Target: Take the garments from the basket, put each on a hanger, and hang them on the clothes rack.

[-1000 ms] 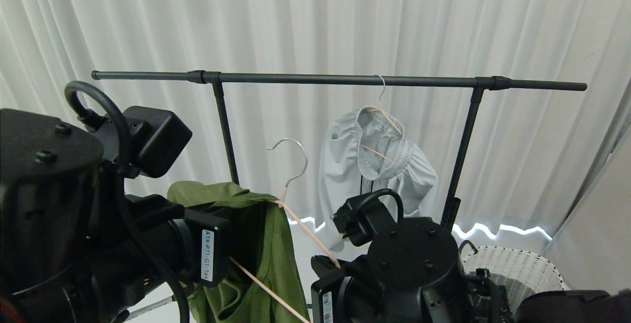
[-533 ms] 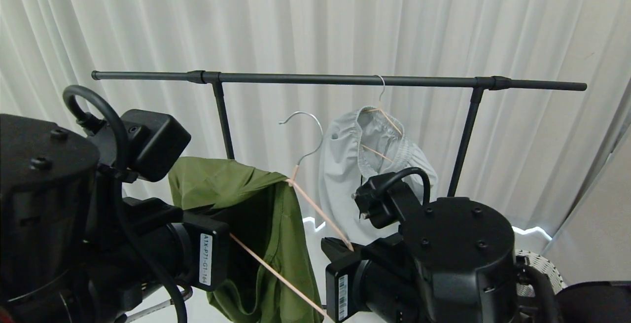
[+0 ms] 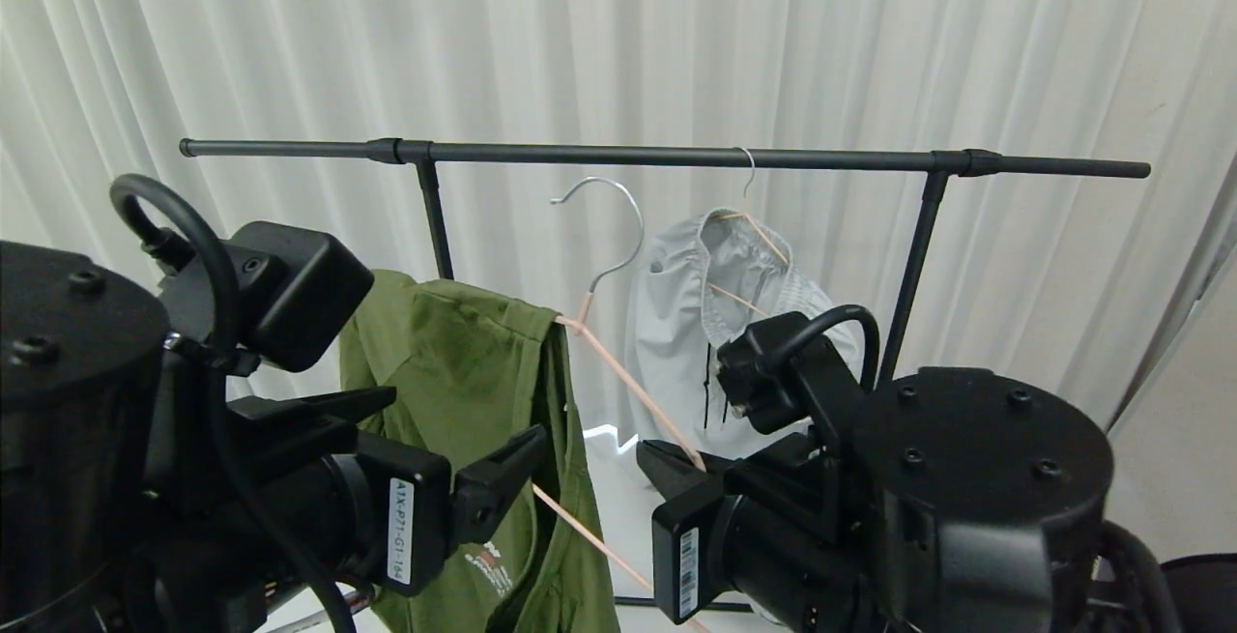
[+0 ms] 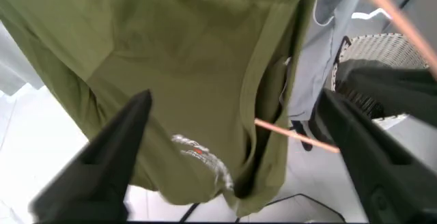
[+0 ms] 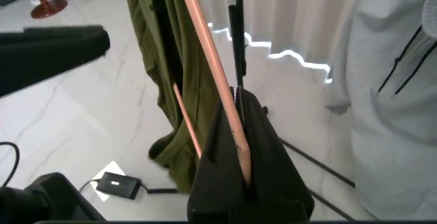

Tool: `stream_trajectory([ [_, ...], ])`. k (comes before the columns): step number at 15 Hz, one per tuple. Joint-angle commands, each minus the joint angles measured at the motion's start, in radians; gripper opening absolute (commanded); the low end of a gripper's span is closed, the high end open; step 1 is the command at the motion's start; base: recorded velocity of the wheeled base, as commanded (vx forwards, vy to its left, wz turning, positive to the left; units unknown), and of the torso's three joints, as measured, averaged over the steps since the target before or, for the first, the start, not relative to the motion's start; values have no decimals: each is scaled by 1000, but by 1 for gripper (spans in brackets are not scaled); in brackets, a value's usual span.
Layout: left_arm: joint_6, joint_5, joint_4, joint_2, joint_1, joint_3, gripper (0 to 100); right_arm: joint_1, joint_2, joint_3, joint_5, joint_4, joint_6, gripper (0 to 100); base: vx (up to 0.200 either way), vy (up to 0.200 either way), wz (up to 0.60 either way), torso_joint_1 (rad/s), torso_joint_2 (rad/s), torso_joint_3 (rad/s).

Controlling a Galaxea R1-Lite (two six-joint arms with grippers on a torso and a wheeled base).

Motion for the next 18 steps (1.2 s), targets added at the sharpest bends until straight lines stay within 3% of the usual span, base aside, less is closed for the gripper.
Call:
stream_trajectory([
  [1, 2, 1, 1, -37, -4, 34, 100, 0, -29, 51, 0, -41, -23, 0, 0, 0, 0, 0, 0, 0],
  [4, 66, -1, 1, -113, -4, 93, 100, -3, -75, 161, 2, -87, -103, 0, 0, 0, 0, 0, 0, 0],
  [5, 183, -28, 1, -173, 2, 117, 100, -3, -115, 246, 13, -96, -142, 0, 0, 0, 0, 0, 0, 0],
  [7, 277, -162, 1, -241, 15, 145, 100, 5, -153, 335, 54, -128, -164, 0, 0, 0, 0, 0, 0, 0],
  [10, 464, -341, -1, -278, 100, 189, 100, 9, -235, 473, 175, -131, -274, 0, 0, 0, 0, 0, 0, 0],
  [13, 491, -504, 1, -290, 99, 197, 100, 51, -270, 520, 206, -131, -311, 0, 0, 0, 0, 0, 0, 0],
  [15, 520, -607, -1, -288, 34, 217, 100, 101, -262, 523, 206, -131, -313, 0, 0, 0, 0, 0, 0, 0],
  [18, 524, -619, -1, -273, -42, 248, 100, 152, -239, 513, 206, -131, -313, 0, 0, 0, 0, 0, 0, 0],
])
